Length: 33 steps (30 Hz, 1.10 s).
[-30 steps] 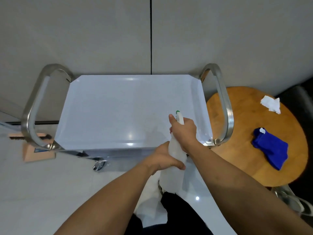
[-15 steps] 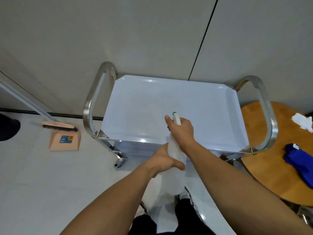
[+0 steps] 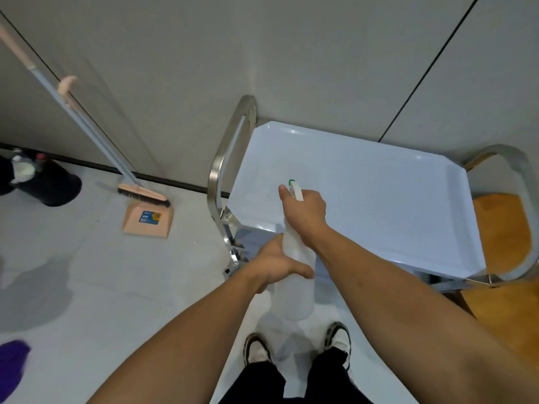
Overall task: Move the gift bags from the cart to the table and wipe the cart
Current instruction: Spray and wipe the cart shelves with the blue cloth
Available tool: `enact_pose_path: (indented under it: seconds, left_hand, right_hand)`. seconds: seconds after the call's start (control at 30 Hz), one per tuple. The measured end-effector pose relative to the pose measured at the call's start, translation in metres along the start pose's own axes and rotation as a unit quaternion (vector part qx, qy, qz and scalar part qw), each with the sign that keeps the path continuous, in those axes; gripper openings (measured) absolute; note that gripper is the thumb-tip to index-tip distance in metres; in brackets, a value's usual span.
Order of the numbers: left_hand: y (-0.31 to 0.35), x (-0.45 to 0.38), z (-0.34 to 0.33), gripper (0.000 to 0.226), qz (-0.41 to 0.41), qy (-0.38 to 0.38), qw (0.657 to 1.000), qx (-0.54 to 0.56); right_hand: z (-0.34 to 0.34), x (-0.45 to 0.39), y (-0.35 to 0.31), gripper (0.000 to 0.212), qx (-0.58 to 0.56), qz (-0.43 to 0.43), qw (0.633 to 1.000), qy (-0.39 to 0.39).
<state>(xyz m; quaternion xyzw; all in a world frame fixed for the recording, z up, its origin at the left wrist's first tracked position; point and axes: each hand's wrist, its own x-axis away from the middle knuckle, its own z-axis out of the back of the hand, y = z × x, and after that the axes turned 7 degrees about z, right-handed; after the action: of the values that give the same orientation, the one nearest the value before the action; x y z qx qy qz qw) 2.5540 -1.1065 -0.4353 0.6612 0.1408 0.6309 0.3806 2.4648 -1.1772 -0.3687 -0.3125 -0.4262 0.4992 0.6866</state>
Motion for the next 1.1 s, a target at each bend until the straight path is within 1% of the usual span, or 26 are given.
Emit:
enact_pose_path:
  seconds: [0.07, 0.17, 0.27, 0.37, 0.47, 0.57, 0.63, 0.77, 0.87, 0.97, 1.1]
  left_hand:
    - [-0.006, 0.003, 0.011, 0.086, -0.001, 0.007, 1.000, 0.007]
    - [-0.014, 0.008, 0.026, 0.088, -0.007, 0.018, 1.000, 0.001]
    - [-0.022, 0.014, 0.030, 0.088, -0.004, 0.008, 1.000, 0.010]
    - [-0.030, 0.020, 0.027, 0.084, -0.002, -0.005, 0.999, 0.034]
    - [-0.041, 0.023, 0.022, 0.081, 0.000, -0.010, 1.000, 0.027]
    - [-0.059, 0.026, 0.011, 0.087, 0.023, -0.006, 1.000, 0.010]
    - [-0.075, 0.028, -0.001, 0.093, 0.042, 0.000, 0.999, -0.001]
    - [-0.112, 0.022, -0.022, 0.095, 0.081, 0.006, 0.997, -0.005]
    - [-0.139, 0.005, -0.030, 0.094, 0.102, 0.011, 0.995, -0.013]
    - [-0.169, -0.020, -0.032, 0.089, 0.109, 0.015, 0.994, -0.009]
    - [-0.205, -0.060, -0.025, 0.086, 0.088, 0.010, 0.996, 0.022]
  right_hand:
    - [-0.012, 0.002, -0.004, 0.050, -0.005, 0.002, 1.000, -0.010]
    - [-0.027, 0.008, -0.007, 0.048, -0.012, 0.006, 0.999, -0.029]
    - [-0.037, 0.014, -0.005, 0.049, 0.006, 0.007, 1.000, -0.009]
    - [-0.043, 0.020, -0.002, 0.049, 0.025, 0.008, 1.000, -0.010]
    - [-0.041, 0.029, 0.008, 0.038, -0.003, 0.002, 0.999, -0.037]
    - [-0.039, 0.044, 0.033, 0.030, -0.027, -0.003, 0.999, -0.040]
    - [-0.040, 0.054, 0.056, 0.032, -0.038, -0.002, 0.999, -0.029]
    - [-0.051, 0.065, 0.103, 0.040, -0.051, -0.016, 0.998, -0.034]
    - [-0.065, 0.063, 0.139, 0.038, -0.064, -0.023, 0.997, -0.042]
    - [-0.087, 0.056, 0.175, 0.036, -0.076, -0.024, 0.996, -0.043]
    - [-0.121, 0.039, 0.208, 0.035, -0.075, -0.014, 0.996, -0.041]
